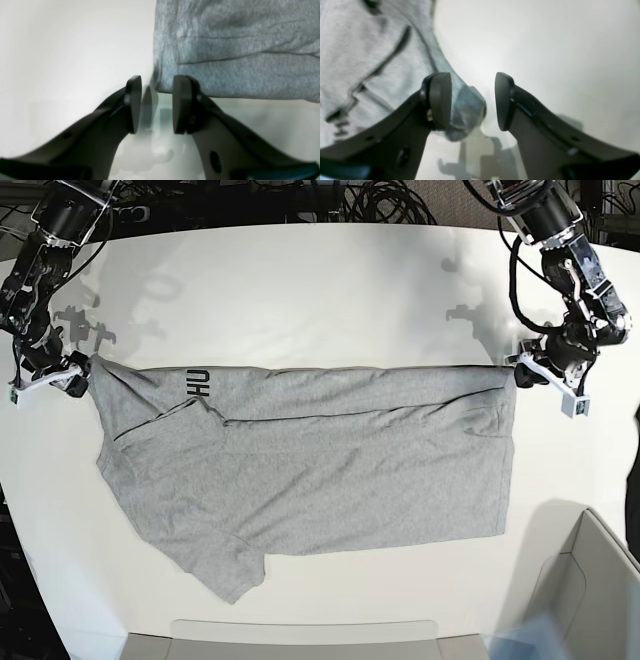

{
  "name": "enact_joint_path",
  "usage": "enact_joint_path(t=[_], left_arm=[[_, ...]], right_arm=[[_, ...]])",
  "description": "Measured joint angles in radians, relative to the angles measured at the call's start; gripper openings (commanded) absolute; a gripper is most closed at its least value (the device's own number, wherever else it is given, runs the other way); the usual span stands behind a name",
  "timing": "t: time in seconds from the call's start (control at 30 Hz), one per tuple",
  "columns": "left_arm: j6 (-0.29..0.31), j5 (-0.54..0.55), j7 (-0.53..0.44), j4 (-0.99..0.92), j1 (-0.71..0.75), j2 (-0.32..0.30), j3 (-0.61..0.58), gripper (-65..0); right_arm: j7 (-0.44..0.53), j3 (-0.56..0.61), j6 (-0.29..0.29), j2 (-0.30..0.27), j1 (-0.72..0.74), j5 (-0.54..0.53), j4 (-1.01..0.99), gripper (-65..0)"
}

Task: Fold the T-shirt properly
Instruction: 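Lower the folded edge and open both grippers to release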

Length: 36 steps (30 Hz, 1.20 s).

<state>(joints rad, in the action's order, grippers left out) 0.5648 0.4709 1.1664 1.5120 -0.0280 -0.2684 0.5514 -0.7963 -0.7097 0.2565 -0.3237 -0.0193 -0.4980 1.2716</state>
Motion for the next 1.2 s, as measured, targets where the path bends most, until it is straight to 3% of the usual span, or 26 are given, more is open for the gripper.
enact_joint_path(t=[0.17, 0.27, 0.37, 0.5, 0.67, 0.8, 1.2], left_arm=[[0.0, -0.003, 0.0, 0.0, -0.002, -0.003, -0.002, -42.8], [0.0, -0.002, 0.0, 0.0, -0.003, -0.002, -0.005, -42.7], [0.0, -0.004, 0.0, -0.006, -0.003, -0.002, -0.006, -41.1], [0.0, 0.0, -0.004, -0.079, -0.011, 0.002, -0.001, -34.1], [0.001, -0.003, -0.002, -0.156, -0.059, 0.002, 0.004, -33.6], [0.091, 0.003, -0.006, -0.18, -0.069, 0.005, 0.004, -33.6], [0.14, 0.06, -0.047, -0.338, -0.134, -0.003, 0.005, -36.0]], right_arm=[[-0.045, 0.018, 0.012, 0.023, 0.003, -0.006, -0.003, -36.7], [-0.052, 0.016, 0.088, 0.038, 0.005, -0.004, -0.005, -36.7], [-0.016, 0.013, 0.101, 0.05, 0.019, -0.032, -0.05, -36.7], [-0.005, 0.012, 0.108, 0.047, 0.044, -0.053, -0.103, -36.8], [0.0, 0.013, 0.111, 0.044, 0.042, -0.056, -0.106, -36.8], [-0.008, 0.019, 0.112, 0.031, 0.043, -0.056, -0.106, -36.8], [-0.011, 0.019, 0.114, 0.027, 0.049, -0.048, -0.109, -37.3]])
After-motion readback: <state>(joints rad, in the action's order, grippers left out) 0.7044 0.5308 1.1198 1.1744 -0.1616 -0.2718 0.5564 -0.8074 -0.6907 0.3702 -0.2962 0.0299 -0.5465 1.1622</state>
